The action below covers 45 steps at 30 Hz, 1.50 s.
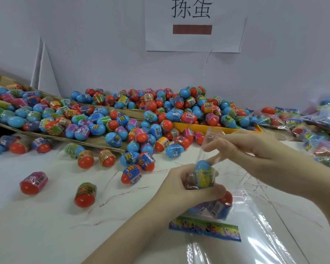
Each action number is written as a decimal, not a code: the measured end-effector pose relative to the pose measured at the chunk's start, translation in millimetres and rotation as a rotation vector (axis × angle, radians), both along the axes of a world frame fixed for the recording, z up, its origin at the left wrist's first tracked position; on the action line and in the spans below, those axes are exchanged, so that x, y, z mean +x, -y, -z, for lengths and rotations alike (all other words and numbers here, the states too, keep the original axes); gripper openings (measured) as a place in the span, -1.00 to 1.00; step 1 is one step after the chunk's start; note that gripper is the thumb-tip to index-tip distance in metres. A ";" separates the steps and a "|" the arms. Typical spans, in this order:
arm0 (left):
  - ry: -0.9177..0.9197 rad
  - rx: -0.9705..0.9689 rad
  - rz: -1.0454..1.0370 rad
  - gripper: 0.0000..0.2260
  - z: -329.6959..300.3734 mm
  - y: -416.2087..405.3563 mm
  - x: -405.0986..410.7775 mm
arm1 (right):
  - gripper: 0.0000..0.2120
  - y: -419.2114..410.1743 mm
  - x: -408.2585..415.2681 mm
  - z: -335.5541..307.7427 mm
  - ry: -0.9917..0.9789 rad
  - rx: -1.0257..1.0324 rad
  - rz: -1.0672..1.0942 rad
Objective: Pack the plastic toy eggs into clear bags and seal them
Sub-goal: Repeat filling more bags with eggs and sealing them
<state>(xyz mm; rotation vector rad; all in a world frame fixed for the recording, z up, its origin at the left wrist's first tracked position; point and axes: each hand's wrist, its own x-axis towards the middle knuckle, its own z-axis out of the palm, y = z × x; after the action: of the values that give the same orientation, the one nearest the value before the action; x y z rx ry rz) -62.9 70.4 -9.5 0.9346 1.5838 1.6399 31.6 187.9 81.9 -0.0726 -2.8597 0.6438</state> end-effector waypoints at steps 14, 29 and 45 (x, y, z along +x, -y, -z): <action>0.057 0.008 0.040 -0.76 -2.0 4.7 -3.6 | -0.62 -38.3 -106.0 46.5 0.098 0.140 0.026; 0.140 0.036 0.017 -0.80 -2.6 3.4 -0.6 | -0.55 -47.3 -51.1 10.5 -0.586 -0.732 0.276; 0.098 0.133 -0.052 -0.72 -5.0 1.1 4.7 | -0.72 -7.5 7.6 3.6 -0.311 0.345 0.050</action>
<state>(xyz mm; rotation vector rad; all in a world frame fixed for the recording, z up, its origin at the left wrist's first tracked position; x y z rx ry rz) -58.2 69.3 -4.5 0.8726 1.4595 1.8176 39.2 195.3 78.3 0.0098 -2.6112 0.1298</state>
